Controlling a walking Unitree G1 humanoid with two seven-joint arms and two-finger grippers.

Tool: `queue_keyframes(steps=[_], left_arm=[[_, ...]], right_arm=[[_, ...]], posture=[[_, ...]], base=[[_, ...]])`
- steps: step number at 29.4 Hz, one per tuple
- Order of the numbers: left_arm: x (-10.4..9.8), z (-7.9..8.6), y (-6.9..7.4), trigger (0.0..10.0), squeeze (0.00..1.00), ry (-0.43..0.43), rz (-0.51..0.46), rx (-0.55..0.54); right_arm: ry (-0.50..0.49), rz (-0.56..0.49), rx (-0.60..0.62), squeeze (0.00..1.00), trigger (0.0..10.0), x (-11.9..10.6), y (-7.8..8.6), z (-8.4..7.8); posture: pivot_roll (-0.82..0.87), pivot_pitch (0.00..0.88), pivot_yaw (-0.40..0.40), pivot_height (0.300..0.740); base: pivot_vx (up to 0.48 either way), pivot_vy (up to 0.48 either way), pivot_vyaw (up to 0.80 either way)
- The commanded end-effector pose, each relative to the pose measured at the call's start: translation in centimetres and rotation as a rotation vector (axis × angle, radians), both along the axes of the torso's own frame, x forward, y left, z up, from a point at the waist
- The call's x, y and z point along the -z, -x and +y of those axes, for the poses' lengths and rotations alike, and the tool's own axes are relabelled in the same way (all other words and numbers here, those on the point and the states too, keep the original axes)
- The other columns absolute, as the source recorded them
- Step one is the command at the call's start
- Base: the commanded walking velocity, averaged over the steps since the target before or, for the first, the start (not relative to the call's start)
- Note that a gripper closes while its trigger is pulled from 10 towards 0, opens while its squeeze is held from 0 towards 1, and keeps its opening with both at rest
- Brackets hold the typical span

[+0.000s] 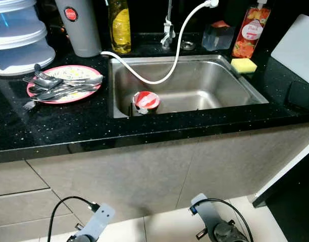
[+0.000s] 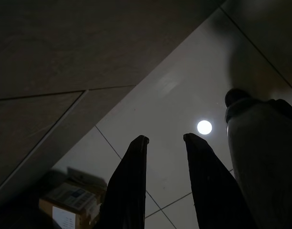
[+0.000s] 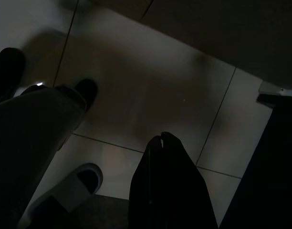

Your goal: Kitchen organization

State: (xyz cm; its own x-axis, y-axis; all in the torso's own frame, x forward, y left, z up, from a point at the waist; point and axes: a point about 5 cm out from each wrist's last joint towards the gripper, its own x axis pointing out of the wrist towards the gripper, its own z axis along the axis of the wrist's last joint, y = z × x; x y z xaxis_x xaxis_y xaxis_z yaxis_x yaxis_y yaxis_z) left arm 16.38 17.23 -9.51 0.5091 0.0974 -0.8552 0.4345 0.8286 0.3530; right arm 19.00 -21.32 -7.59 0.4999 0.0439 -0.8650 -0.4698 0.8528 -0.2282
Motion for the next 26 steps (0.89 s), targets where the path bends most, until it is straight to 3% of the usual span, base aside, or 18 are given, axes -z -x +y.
queue_keyframes(steps=[1, 11, 18, 26], left_arm=[[-0.07, -0.53, -0.24, 10.0, 0.00, 0.008, -0.011, 0.004], [0.04, -0.85, -0.04, 10.0, 0.00, -0.011, -0.006, 0.040], [0.12, -0.83, 0.13, 10.0, 0.00, 0.013, 0.004, -0.010], [0.14, -0.79, 0.21, 10.0, 0.00, -0.008, 0.000, 0.010]], right_arm=[[0.007, 0.009, -0.003, 0.00, 10.0, 0.04, 0.17, -0.25], [0.018, 0.012, 0.004, 0.00, 10.0, -0.01, 0.31, -0.82], [0.002, 0.003, 0.001, 0.00, 10.0, -0.03, 0.07, -0.29], [0.029, 0.017, -0.006, 0.00, 10.0, -0.07, 0.30, -1.05]], posture=[[0.00, 0.000, -0.058, 0.740], [0.00, 0.000, -0.055, 0.740], [-0.02, 0.000, -0.057, 0.740], [0.01, 0.000, -0.075, 0.740]], base=[[0.000, 0.000, 0.00], [0.000, 0.000, 0.00], [0.000, 0.000, 0.00], [0.000, 0.000, 0.00]])
